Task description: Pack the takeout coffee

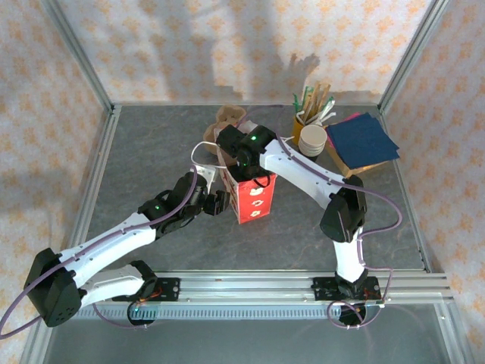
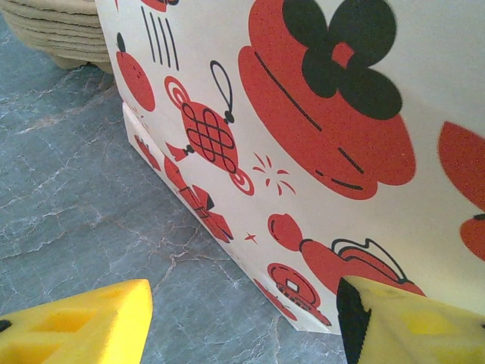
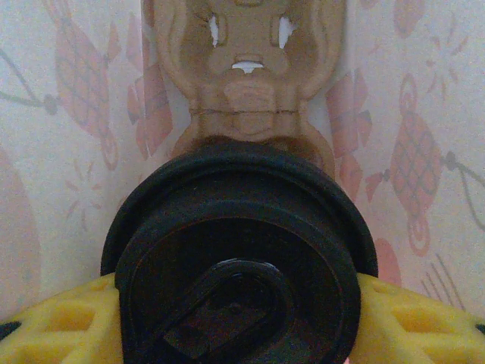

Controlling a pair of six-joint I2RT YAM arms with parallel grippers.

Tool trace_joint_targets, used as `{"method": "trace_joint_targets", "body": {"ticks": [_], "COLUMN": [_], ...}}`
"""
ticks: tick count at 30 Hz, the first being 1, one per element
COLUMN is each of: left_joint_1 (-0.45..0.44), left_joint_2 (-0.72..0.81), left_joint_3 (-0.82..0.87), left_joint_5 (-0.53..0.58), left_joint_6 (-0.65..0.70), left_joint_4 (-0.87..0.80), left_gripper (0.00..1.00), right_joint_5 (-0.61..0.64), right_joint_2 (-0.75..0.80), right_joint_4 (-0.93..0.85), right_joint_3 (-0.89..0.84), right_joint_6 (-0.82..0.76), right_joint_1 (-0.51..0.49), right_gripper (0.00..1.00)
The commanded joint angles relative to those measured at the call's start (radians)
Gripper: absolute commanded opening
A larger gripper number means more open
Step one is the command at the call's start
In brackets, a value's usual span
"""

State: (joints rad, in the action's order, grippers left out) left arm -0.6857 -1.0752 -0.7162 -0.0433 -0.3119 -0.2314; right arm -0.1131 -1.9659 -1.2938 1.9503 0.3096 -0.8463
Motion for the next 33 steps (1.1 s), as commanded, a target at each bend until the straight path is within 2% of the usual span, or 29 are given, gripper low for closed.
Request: {"method": "trace_joint_targets", "body": {"ticks": [1,33], "left_joint_1": [-0.003,-0.003], "left_joint_2": [0.005,-0.008], "left_joint_3": [-0.005,-0.009], "left_joint_5": [0.019,0.027], "left_joint_6": [0.013,0.013], "left_joint_4": [-0.004,-0.013], "left_gripper": [0.68,0.68], "right_joint_5": [0.01,0.018], "right_joint_2": [0.038,0.041], "right_joint_4": [-0.015,-0.014], "right_joint_3": [-0.007,-0.036], "right_joint_6": [-0.003,-0.004], "right_joint_1": [-0.005,-0.004], "right_gripper": [0.4,0.4]}}
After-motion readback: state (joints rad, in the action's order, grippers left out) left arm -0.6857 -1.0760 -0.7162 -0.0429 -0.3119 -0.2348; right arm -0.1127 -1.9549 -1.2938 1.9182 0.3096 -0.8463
